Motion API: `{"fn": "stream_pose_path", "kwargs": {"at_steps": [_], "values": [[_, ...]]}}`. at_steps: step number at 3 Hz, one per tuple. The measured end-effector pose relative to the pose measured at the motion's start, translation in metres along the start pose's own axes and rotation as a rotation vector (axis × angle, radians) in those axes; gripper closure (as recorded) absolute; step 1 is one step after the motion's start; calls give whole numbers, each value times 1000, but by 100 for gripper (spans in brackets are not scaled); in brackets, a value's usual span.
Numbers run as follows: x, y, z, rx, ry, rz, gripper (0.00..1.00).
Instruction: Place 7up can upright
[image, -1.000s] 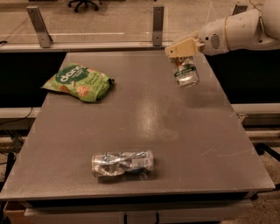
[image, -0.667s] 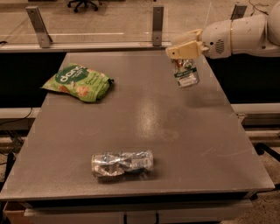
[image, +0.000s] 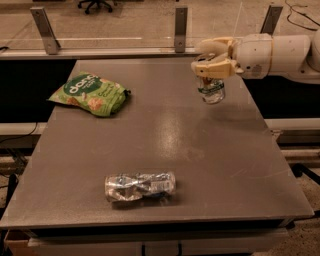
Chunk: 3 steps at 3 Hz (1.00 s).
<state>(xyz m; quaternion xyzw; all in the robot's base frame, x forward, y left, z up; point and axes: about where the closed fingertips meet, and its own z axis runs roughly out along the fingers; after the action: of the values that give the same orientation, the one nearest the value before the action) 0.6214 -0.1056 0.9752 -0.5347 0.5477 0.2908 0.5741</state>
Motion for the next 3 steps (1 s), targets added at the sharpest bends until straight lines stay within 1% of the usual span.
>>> {"fn": "stream_pose_path", "kwargs": {"at_steps": [1, 2, 3], "values": [[-2, 11, -4, -20, -100, -109, 100], [2, 17, -8, -27, -169, -138, 100], [12, 19, -13, -35, -209, -112, 82]]}}
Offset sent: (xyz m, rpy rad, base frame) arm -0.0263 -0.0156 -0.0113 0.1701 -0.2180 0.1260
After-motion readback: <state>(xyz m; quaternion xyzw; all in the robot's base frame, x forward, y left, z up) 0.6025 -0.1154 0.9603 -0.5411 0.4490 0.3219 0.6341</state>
